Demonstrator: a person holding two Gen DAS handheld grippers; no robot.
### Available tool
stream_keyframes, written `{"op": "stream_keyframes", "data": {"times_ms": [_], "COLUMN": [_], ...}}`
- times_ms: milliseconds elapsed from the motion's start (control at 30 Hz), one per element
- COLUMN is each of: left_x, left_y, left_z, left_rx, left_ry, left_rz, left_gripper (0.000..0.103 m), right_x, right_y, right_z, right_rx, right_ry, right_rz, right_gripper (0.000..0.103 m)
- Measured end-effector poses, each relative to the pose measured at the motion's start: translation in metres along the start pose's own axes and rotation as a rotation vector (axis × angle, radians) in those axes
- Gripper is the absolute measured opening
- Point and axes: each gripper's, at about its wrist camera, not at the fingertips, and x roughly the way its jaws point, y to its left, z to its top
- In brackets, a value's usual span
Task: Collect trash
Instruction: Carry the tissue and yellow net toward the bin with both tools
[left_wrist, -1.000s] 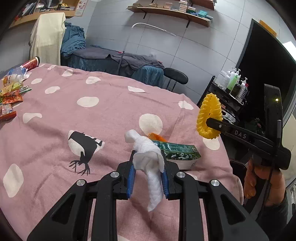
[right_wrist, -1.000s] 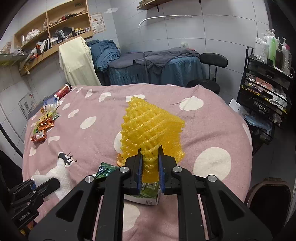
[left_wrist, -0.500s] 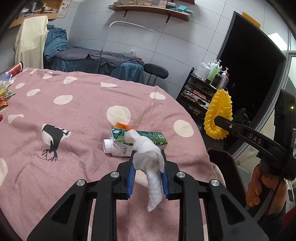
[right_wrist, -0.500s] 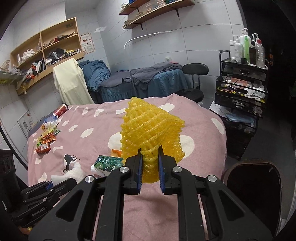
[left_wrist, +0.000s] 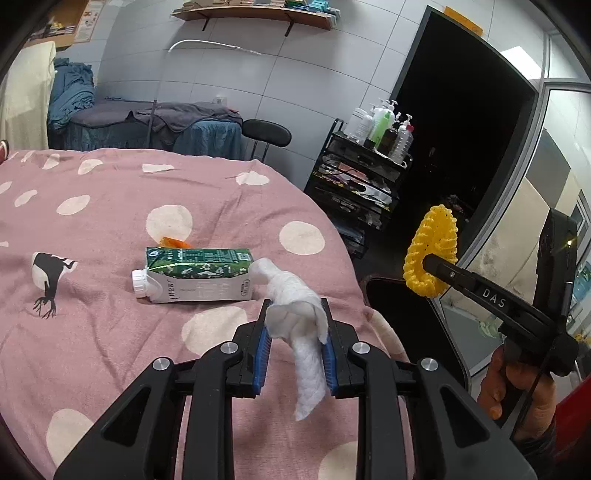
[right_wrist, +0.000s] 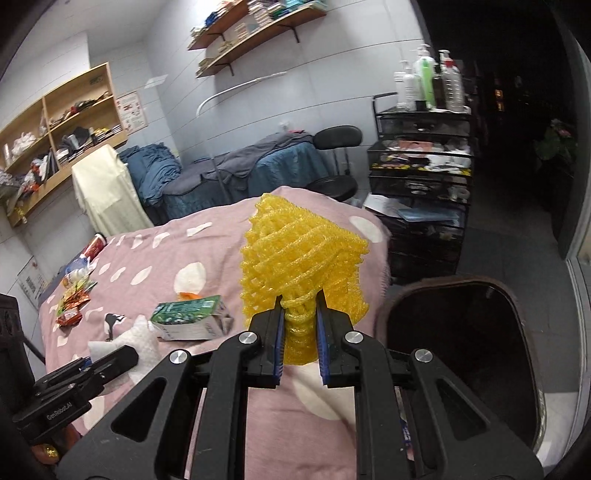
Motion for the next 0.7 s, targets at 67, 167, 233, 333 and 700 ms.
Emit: {"op": "stream_keyframes", "data": {"times_ms": [67,167,233,333,700], "left_x": [0.002,0.007,0.011,0.015,0.027], "left_y": [-0.008,-0.018,-0.023,-0.032,-0.054], "left_z": [-0.001,-0.005,-0.007,-0.009,-0.014], "left_rx": [0.014,0.037,0.047,0.063,0.105], "left_ry": [0.007,0.02,0.029,0.041,0.073], "left_rz": [-0.015,-0.034,-0.046,-0.056,-0.085], "left_gripper": [0.024,0.024,0.024,0.024,0.024], "right_x": [-0.003,-0.007,-0.009,-0.01,0.014], "right_y": [-0.012,-0.031,-0.045,-0.059,-0.105], "right_z": [-0.004,-0.011,-0.016,-0.021,-0.042], "right_rx": [0.022,0.056,0.081,0.104,0.174], "right_ry": [0.0,0.004,0.013,0.021,0.107], "right_rz": [-0.028,-0.074,-0.103,-0.143,-0.235], "right_gripper": [0.015,0.015,0.015,0.015,0.016]}}
